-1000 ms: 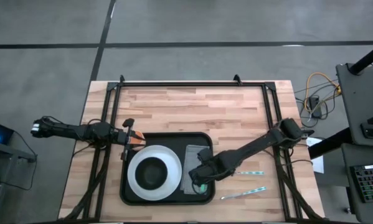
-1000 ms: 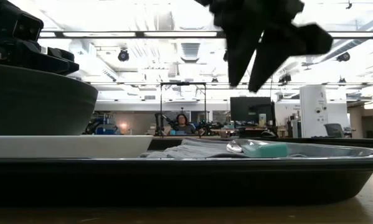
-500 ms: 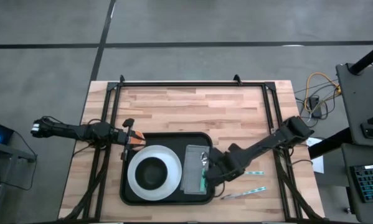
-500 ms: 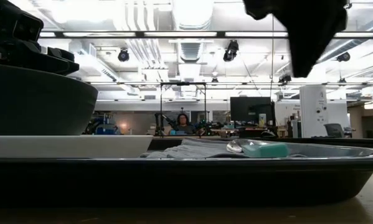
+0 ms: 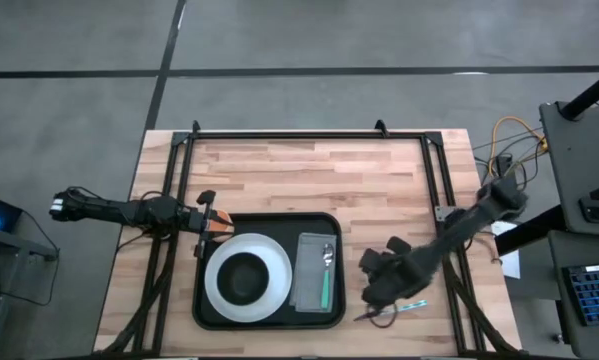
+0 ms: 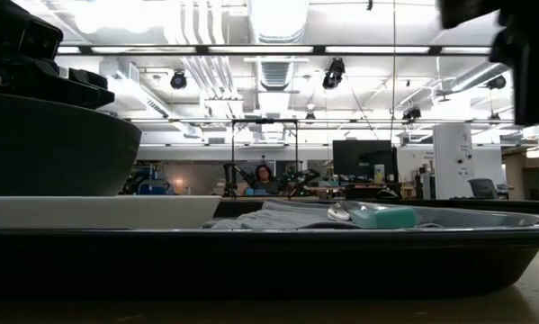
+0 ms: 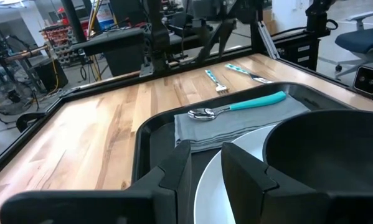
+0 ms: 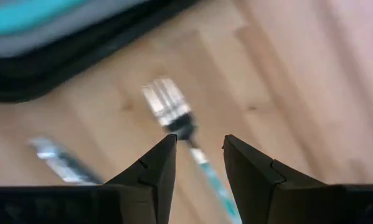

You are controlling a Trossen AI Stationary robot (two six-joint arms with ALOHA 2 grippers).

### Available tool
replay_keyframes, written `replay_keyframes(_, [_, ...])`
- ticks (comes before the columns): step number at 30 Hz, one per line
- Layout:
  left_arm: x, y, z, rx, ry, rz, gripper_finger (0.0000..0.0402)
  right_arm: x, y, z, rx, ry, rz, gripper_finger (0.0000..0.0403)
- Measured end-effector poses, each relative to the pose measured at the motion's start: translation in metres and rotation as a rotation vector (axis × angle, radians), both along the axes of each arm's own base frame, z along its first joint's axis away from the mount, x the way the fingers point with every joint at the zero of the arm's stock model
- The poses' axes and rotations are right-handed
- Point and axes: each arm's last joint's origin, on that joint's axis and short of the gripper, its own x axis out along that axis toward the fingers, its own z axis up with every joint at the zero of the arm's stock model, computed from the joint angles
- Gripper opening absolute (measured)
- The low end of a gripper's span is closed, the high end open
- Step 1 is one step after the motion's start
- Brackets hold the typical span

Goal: Set up tray
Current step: Put the green fork to the left of the green spoon on the gray napkin on the black tray

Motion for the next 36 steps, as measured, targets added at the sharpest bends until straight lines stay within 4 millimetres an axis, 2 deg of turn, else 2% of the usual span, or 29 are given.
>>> replay_keyframes(5, [0.000, 0.000, 0.000, 0.000, 0.000, 0.000, 0.0071, -0.033, -0.007, -0.004, 0.152, -0.189, 0.080, 0.0129])
replay_keyframes(8, [0.000, 0.000, 0.000, 0.000, 0.000, 0.000, 0.0071, -0.052, -0.017, -0.011, 0.191, -0.150, 0.106, 0.0128])
replay_keyframes(12, [0.000, 0.000, 0.000, 0.000, 0.000, 0.000, 0.0071, -0.066, -0.028, -0.025, 0.195, -0.089, 0.126, 0.0119])
replay_keyframes(23, [0.000, 0.000, 0.000, 0.000, 0.000, 0.000, 0.0071, -0.067, -0.028, -0.042, 0.194, -0.039, 0.206, 0.0099])
replay_keyframes(36, [0.000, 0.000, 0.000, 0.000, 0.000, 0.000, 0.0071, -0.061, -0.022, -0.057, 0.188, 0.003, 0.239, 0.0101])
